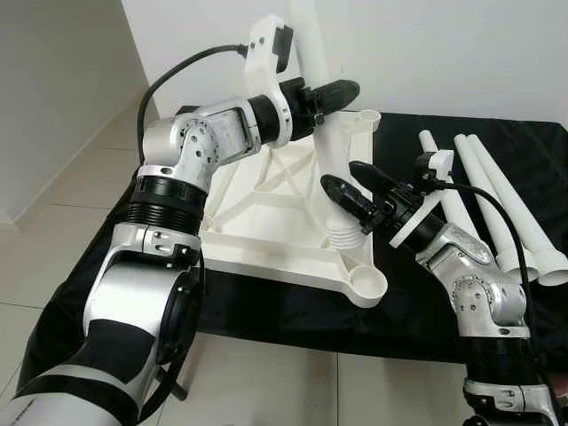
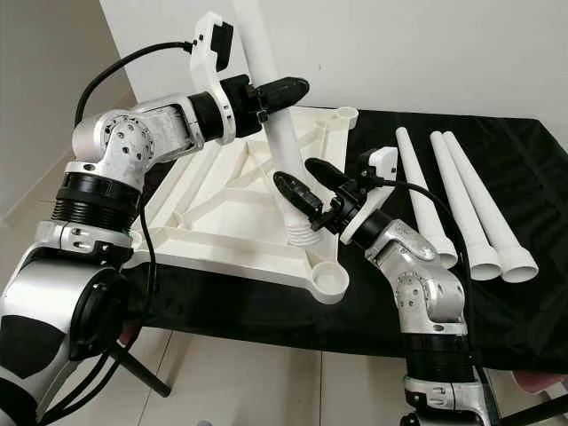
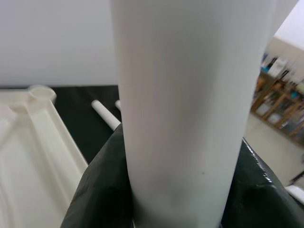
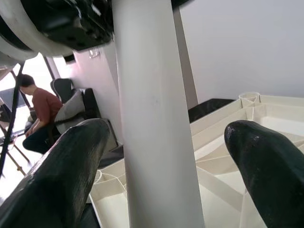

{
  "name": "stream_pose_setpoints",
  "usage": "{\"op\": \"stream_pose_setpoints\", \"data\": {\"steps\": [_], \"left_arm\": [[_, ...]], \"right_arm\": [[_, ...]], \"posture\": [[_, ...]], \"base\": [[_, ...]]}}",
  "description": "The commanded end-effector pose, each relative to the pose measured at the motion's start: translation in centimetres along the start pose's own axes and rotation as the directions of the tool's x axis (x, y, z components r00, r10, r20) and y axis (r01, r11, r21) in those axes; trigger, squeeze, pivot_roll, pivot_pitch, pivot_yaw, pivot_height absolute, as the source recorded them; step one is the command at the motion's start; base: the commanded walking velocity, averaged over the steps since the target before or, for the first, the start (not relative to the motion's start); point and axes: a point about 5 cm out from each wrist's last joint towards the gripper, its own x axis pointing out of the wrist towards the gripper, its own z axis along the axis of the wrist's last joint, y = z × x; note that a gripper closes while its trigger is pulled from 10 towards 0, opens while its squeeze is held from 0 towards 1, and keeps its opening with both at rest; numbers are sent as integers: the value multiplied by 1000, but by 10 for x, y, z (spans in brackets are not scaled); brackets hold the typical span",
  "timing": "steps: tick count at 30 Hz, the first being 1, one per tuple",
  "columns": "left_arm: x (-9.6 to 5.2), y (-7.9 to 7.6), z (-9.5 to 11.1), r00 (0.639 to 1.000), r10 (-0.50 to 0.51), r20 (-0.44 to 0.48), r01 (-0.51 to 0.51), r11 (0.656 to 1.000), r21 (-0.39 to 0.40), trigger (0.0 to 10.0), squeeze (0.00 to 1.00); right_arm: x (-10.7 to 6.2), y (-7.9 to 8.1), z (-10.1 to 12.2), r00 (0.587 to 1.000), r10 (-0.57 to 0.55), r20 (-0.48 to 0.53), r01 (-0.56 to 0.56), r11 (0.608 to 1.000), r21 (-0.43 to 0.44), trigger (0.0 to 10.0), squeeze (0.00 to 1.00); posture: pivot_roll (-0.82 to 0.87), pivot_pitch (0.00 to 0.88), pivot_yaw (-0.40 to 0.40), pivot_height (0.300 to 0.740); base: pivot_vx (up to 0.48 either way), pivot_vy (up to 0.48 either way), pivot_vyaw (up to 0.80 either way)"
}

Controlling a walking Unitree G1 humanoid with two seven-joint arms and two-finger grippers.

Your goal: Building children table

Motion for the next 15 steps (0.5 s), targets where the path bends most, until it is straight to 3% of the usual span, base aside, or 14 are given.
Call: {"op": "stream_pose_setpoints", "data": {"steps": [1,8,10,11,12,13,15], "left_arm": [[-3,-11,7,990,-138,8,136,984,114,10000,0],[-2,-18,4,990,-143,-3,140,965,221,10000,0],[-1,-24,-1,989,-145,-11,142,949,280,10000,0],[0,-27,-3,989,-147,-14,145,944,295,10000,0],[0,-27,-3,989,-147,-14,145,944,295,10000,0],[1,-29,-6,988,-151,-17,149,940,306,10000,0],[1,-31,-8,988,-152,-19,150,938,313,10000,0]], "right_arm": [[3,1,2,999,9,-32,-9,1000,-6,10000,1000],[6,4,5,996,32,-82,-33,999,-16,10000,1000],[9,3,8,992,36,-120,-43,998,-54,10000,1000],[11,3,10,991,39,-129,-49,996,-76,10000,929],[11,3,10,991,39,-129,-49,996,-76,10000,929],[13,3,11,990,42,-136,-56,994,-97,10000,0],[14,4,12,989,50,-142,-66,992,-110,10000,0]], "posture": [[-127,21,66,740],[-142,13,60,740],[-144,13,58,740],[-145,10,54,740],[-145,10,54,740],[-145,10,54,740],[-145,10,54,740]], "base": [[0,0,0],[0,0,0],[0,0,0],[0,0,0],[0,0,0],[0,0,0],[0,0,0]]}}
